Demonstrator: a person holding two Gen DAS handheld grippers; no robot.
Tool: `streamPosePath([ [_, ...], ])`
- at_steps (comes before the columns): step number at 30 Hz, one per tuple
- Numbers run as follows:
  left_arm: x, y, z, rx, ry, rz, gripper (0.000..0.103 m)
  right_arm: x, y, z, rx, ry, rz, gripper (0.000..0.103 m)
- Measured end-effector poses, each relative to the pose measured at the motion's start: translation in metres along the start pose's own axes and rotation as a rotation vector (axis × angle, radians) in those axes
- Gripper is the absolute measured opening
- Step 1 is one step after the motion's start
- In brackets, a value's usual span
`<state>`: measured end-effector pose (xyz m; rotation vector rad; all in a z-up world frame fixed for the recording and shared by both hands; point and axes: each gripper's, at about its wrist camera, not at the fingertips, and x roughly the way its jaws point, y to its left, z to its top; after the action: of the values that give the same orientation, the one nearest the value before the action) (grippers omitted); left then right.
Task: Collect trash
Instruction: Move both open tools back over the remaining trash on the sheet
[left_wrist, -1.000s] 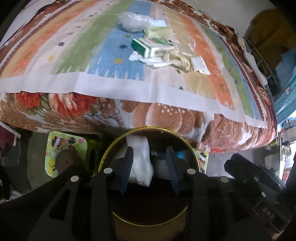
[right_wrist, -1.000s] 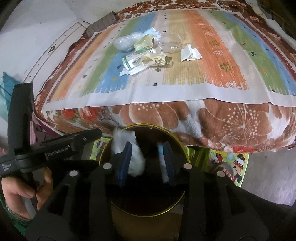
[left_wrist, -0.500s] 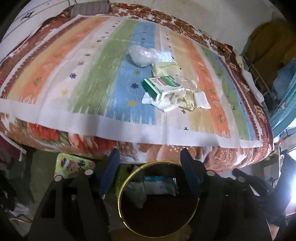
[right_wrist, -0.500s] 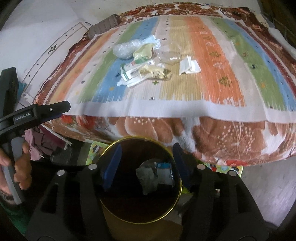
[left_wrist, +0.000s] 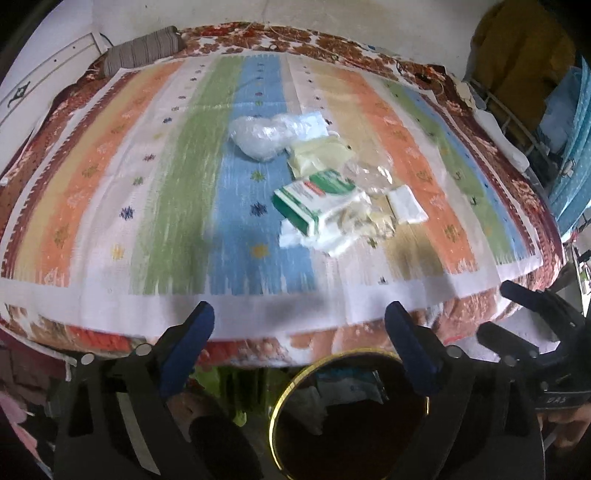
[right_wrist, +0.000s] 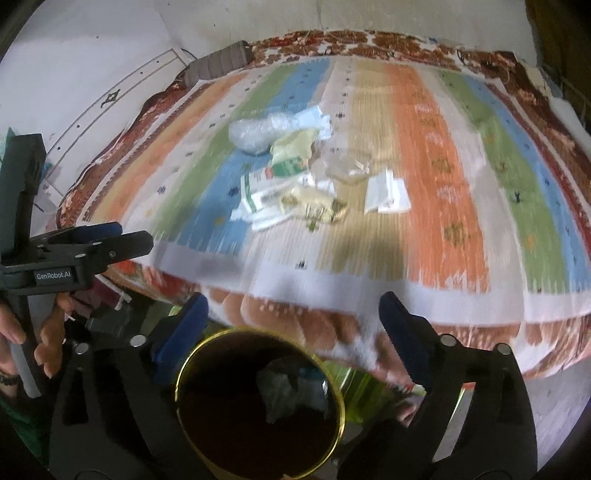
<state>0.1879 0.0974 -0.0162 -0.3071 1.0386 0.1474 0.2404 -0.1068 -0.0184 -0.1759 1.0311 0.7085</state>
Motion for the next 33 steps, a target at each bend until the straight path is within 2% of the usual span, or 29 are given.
streamPosePath([
  [5, 0.009, 0.015, 0.020, -0.024, -0.058, -0.024, 0.097, 0.011, -0.002, 0.018, -0.028, -0.007, -0.001, 0.093],
  [10, 0.027, 0.013, 0.035, 0.081, -0.070, -0.022, 0.097, 0.029, -0.005, 0.033, -0.031, -0.008, 0.007, 0.094],
  [12, 0.034, 0.018, 0.039, 0.085, -0.069, -0.051, 0.097, 0.038, -0.009, 0.037, -0.018, -0.002, 0.014, 0.094],
  [14, 0.042, 0.027, 0.044, 0.057, -0.041, -0.111, 0.097, 0.047, -0.013, 0.042, -0.002, 0.014, 0.027, 0.094],
  [17, 0.052, 0.038, 0.048, 0.037, -0.022, -0.130, 0.097, 0.060, -0.016, 0.049, 0.004, 0.039, 0.046, 0.094],
  [22, 0.061, 0.041, 0.055, 0.058, -0.041, -0.163, 0.097, 0.078, -0.022, 0.060, 0.006, 0.048, 0.042, 0.092],
  [28, 0.081, 0.036, 0.058, 0.124, -0.042, -0.138, 0.097, 0.104, -0.027, 0.069, 0.035, 0.108, 0.085, 0.084],
  [33, 0.093, 0.034, 0.062, 0.175, -0.056, -0.116, 0.097, 0.125, -0.030, 0.075, 0.030, 0.127, 0.057, 0.079],
])
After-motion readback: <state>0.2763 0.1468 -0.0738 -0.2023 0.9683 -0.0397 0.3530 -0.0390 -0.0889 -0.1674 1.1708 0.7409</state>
